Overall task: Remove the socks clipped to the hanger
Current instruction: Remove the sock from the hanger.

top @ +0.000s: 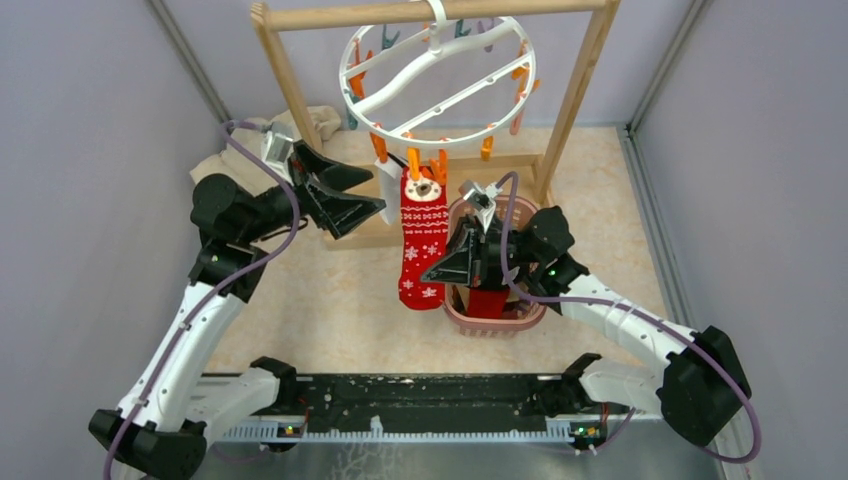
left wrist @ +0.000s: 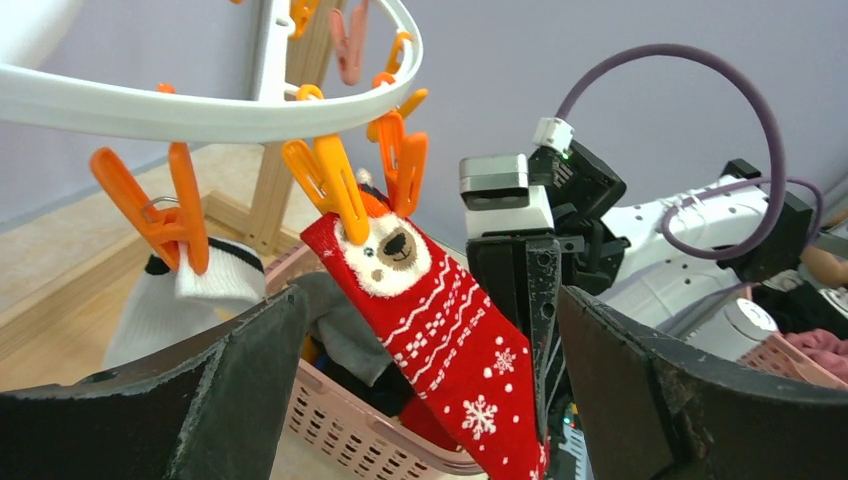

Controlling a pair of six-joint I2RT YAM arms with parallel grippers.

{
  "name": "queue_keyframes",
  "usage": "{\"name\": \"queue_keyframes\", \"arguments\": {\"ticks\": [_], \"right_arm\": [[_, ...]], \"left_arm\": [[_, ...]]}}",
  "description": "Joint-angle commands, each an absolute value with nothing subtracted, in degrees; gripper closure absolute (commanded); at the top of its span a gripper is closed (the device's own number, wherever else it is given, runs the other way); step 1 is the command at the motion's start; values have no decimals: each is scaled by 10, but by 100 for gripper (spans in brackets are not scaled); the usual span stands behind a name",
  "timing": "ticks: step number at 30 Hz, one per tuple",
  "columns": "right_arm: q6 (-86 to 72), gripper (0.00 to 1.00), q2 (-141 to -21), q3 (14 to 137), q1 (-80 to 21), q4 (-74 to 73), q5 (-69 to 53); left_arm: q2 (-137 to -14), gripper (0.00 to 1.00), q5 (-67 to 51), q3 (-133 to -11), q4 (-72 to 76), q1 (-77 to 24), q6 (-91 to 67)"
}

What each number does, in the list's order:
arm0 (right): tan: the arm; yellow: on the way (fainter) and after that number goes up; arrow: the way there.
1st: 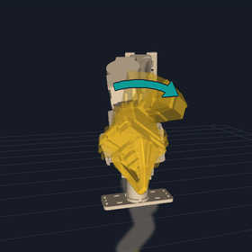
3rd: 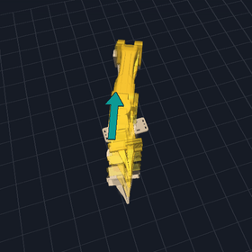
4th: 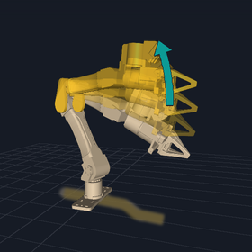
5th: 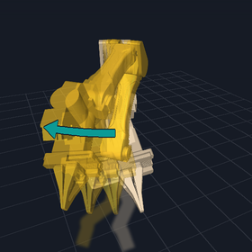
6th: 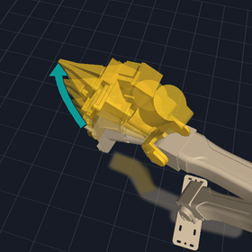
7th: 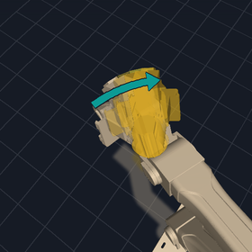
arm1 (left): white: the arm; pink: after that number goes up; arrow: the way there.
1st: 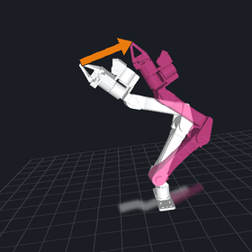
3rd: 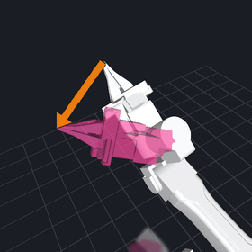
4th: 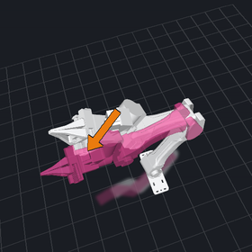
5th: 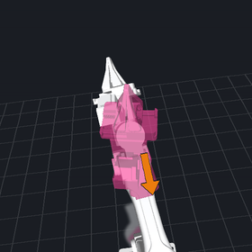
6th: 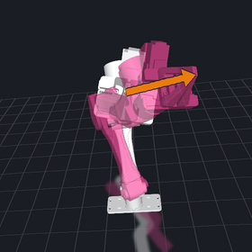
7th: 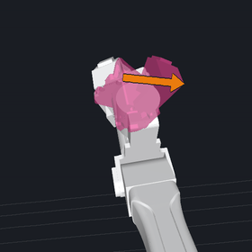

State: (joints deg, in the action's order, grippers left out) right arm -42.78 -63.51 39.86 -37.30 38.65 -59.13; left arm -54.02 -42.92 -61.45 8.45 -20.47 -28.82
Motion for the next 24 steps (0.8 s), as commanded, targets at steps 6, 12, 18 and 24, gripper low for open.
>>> {"name": "queue_keyframes", "arguments": {"ticks": [6, 12, 18, 24], "right_arm": [[-439, 100, -625, 423, -369, 430, -609], [-441, 100, -632, 423, -369, 438, -609], [-446, 100, -638, 426, -370, 443, -612], [-430, 100, -638, 427, -369, 421, -608]], "left_arm": [[-587, 1, -509, -590, 240, -203, -380], [-616, 1, -500, -588, 258, -206, -378], [-647, 1, -475, -587, 261, -215, -359], [-676, 1, -467, -594, 290, -231, -361]]}}
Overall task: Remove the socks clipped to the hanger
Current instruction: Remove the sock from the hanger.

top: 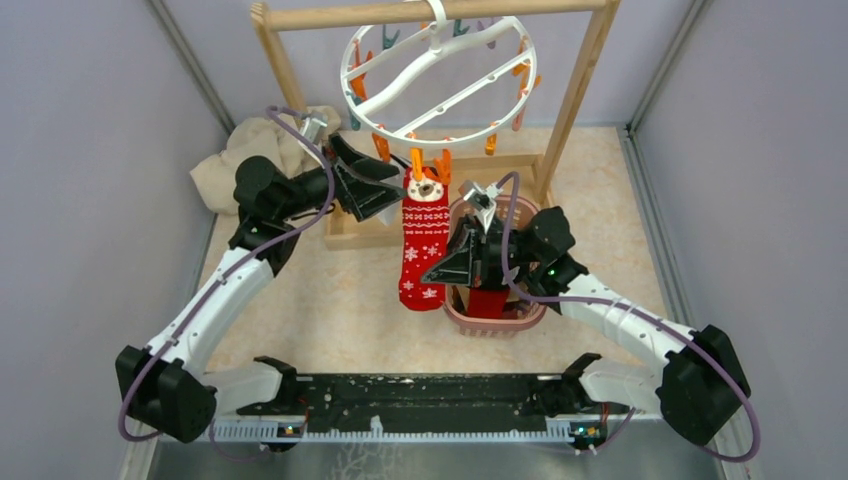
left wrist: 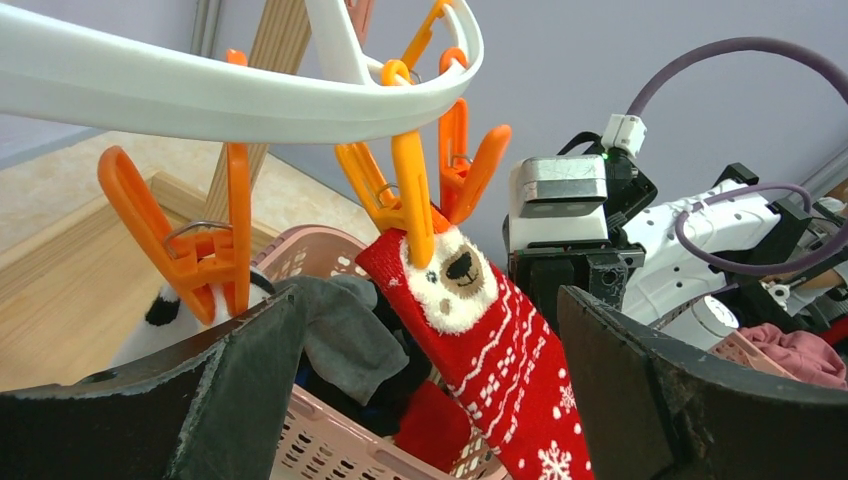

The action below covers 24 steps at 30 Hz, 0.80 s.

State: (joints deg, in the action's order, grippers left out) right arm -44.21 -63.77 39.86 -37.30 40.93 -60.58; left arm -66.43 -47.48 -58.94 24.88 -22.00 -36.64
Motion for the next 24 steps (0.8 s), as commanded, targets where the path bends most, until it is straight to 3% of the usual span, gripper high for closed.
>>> {"name": "queue_keyframes", "arguments": {"ticks": [1, 10, 24], "right_arm": [[-423, 100, -640, 431, -369, 403, -605], [-388, 100, -675, 457, -368, 330, -565], [-406, 100, -689, 454, -365, 354, -572]], "left_arm": [[-681, 1, -465, -595, 291, -233, -359], [-720, 1, -453, -597, 340, -236, -349], [-752, 2, -461, -596, 437, -236, -382]]}}
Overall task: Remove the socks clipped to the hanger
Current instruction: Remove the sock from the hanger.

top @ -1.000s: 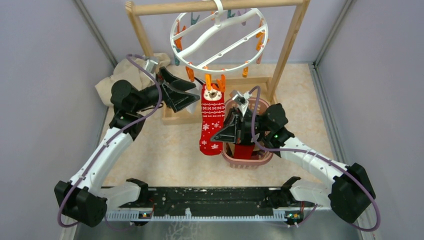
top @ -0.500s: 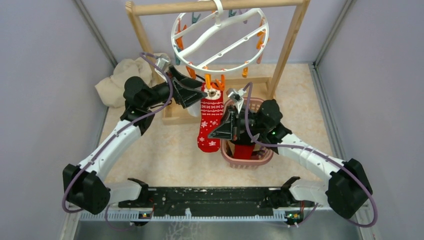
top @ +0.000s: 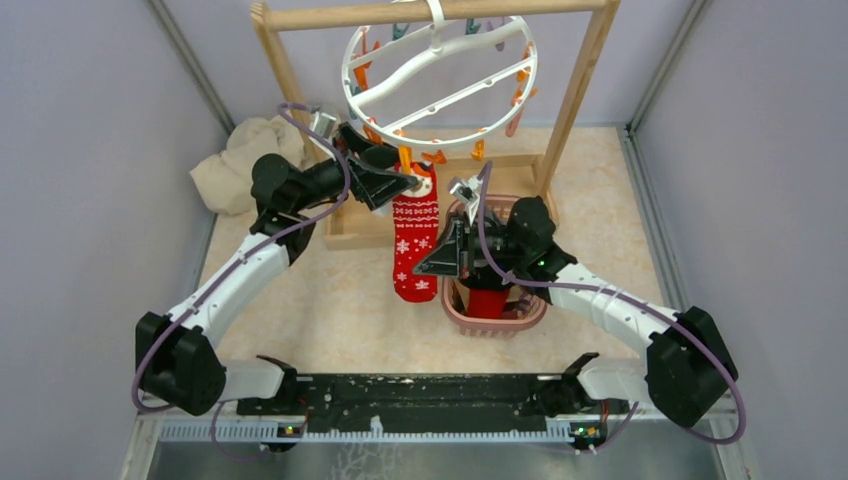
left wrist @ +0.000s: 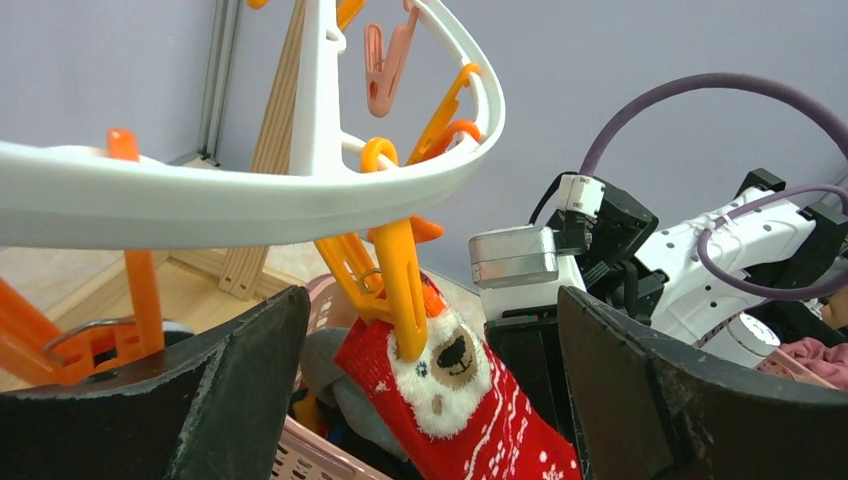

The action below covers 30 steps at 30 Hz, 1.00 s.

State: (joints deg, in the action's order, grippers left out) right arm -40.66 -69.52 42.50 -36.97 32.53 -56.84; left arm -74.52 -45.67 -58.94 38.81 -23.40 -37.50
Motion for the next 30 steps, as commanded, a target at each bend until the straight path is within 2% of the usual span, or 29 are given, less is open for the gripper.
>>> {"name": "queue_keyframes", "arguments": {"ticks": [1, 7, 10, 19, 25, 30], "right_arm": [[-406, 100, -689, 453, -365, 354, -572], [-405, 100, -687, 445, -361, 354, -574], [-404, 100, -685, 442, -358, 352, -574], [-394, 100, -684, 431, -352, 340, -573], [-381, 100, -700, 437, -344, 312, -561], [-425, 100, -742, 450, -332, 356, -570]], "left_arm": [[-753, 2, -461, -597, 439, -236, -383], [-760, 8, -462, -607, 449, -236, -387], [-763, 21, -464, -611, 450, -236, -387], [-767, 35, -458, -617, 450, -236, -388], [-769, 39, -447, -627, 444, -236, -391], [-767, 41, -435, -627, 438, -237, -385]]}}
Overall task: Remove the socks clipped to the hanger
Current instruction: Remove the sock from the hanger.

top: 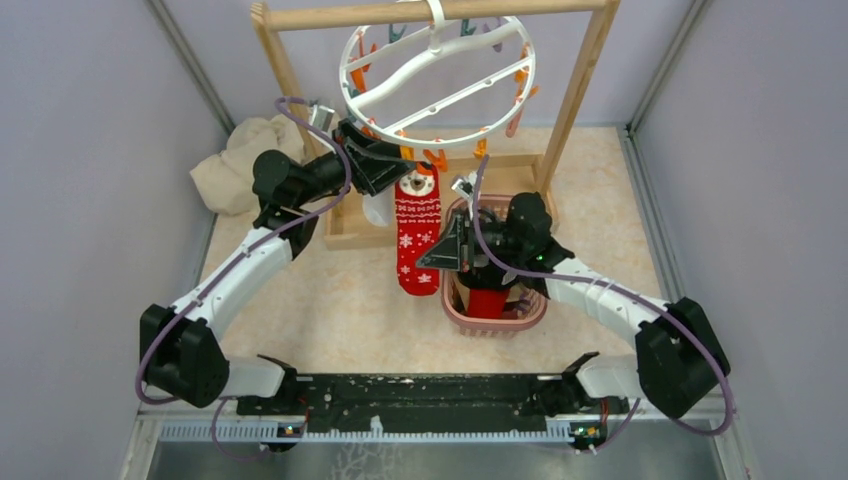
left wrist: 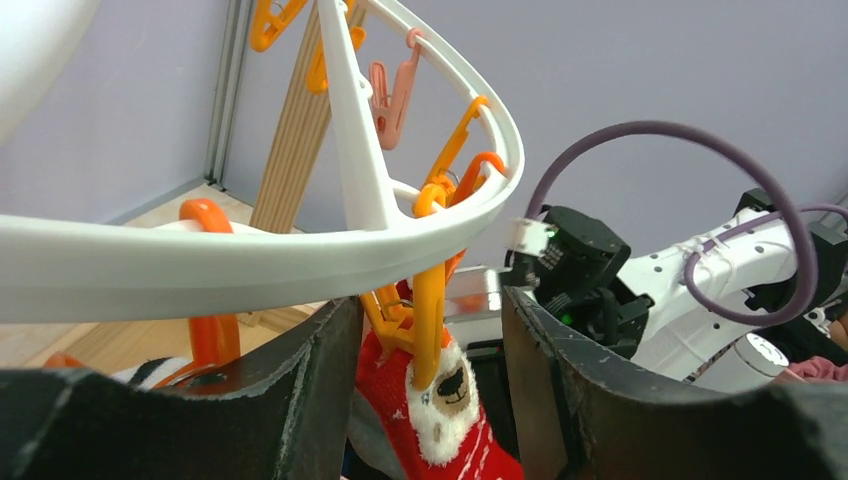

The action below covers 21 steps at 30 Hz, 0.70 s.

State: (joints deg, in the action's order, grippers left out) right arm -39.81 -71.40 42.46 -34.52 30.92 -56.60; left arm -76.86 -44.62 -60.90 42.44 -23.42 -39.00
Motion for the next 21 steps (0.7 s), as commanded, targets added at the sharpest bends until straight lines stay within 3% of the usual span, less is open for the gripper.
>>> {"name": "queue_keyframes", "arguments": {"ticks": [1, 10, 21], "right_arm": [[-440, 100, -755, 453, -330, 375, -576], [-649, 100, -858, 487, -282, 595, -633], [-650, 100, -888, 532, -238, 535, -634]], "left_arm": [[-766, 41, -433, -627, 437, -237, -385], [-758, 42, -416, -624, 413, -239, -364], [-757, 42, -403, -620, 403, -240, -352]]}}
